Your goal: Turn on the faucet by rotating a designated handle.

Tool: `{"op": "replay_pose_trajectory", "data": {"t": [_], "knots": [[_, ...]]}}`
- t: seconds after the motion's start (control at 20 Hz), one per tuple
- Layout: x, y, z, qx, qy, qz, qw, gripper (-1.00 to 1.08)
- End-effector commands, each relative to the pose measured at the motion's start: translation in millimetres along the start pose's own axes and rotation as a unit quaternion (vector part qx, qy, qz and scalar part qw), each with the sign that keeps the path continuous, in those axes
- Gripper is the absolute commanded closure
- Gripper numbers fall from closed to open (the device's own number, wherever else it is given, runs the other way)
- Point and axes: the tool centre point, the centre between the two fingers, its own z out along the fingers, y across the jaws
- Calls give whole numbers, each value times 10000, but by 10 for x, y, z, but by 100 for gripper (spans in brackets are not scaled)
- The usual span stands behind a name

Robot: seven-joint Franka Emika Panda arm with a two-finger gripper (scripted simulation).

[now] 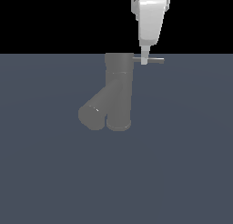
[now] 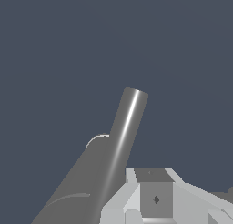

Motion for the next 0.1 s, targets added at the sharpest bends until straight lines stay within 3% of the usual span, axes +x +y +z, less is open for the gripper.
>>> {"op": "replay_pose_trajectory", "data": {"t": [0.0,0.05], "knots": [[393,-59,-5,25,24,315,9995,108],[393,-59,-5,25,24,315,9995,108]]}}
